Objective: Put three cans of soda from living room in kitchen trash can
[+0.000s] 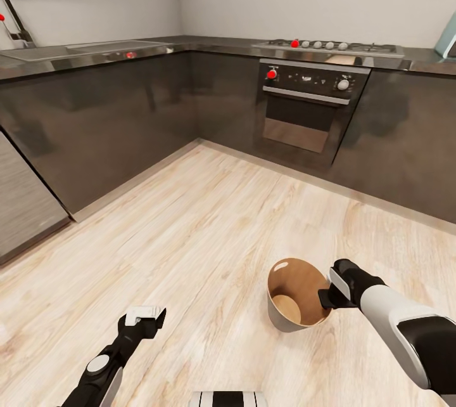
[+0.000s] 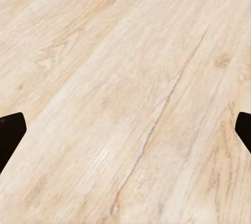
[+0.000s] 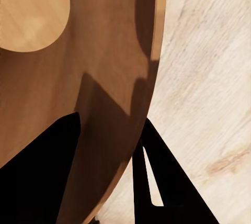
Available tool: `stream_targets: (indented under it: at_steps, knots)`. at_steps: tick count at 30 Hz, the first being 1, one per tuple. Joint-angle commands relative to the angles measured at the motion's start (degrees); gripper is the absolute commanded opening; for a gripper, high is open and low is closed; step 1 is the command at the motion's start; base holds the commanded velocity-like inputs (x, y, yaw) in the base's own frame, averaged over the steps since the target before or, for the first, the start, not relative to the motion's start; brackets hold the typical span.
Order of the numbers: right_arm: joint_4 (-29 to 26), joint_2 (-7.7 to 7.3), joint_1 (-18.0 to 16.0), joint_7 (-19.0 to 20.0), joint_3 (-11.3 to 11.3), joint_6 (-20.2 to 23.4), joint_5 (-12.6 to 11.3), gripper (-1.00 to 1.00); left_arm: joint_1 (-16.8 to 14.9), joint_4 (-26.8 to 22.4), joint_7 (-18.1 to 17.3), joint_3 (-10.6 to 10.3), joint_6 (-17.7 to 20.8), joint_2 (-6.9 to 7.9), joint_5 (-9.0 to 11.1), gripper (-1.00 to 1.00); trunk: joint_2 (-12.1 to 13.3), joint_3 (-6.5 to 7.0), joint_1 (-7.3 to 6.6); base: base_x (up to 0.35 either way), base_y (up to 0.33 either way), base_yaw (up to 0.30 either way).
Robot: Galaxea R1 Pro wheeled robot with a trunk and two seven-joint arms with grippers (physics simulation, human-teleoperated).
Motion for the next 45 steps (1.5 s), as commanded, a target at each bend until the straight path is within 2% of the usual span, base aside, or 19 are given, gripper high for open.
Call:
stream_targets:
  at_steps: [1,10,22,31,43,45]
  knots:
    - [0.03,-0.01,0.02,-0.04,0.3,0.0,0.4,-1.0,0.0,-0.01,0.0,0.0,-0.01,0.0,0.0,1.0,0.0,-0.01,0.0,0.0,0.0,0.0]
    - [0.03,-0.06,0.08,-0.01,0.3,-0.04,0.4,-1.0,0.0,0.08,0.0,0.0,-0.01,-0.08,-0.11,1.0,0.0,-0.01,0.0,0.0,0.0,0.0]
    - [-0.05,-0.03,0.58,-0.07,0.35,-0.11,0.46,-1.0,0.0,1.46,0.0,0.0,0.02,-0.1,-0.1,1.0,0.16,2.65,-0.31,0.0,0.0,0.0]
    - [-0.06,-0.12,0.98,0.06,0.32,-2.45,0.46,-1.0,0.0,1.55,0.0,0.0,0.03,-0.17,-0.1,1.0,0.28,4.65,-0.54,0.0,0.0,0.0]
    - [-0.2,-0.62,1.89,-0.1,0.28,-3.3,0.4,-1.0,0.0,1.73,0.0,0.0,0.03,-0.23,-0.18,1.0,5.1,6.8,-3.17,0.0,0.0,0.0]
    - [-0.03,-0.82,1.92,-0.07,0.29,-4.59,0.4,-1.0,0.0,1.74,0.0,0.0,0.01,-0.25,-0.19,1.0,5.9,7.16,-3.61,0.0,0.0,0.0]
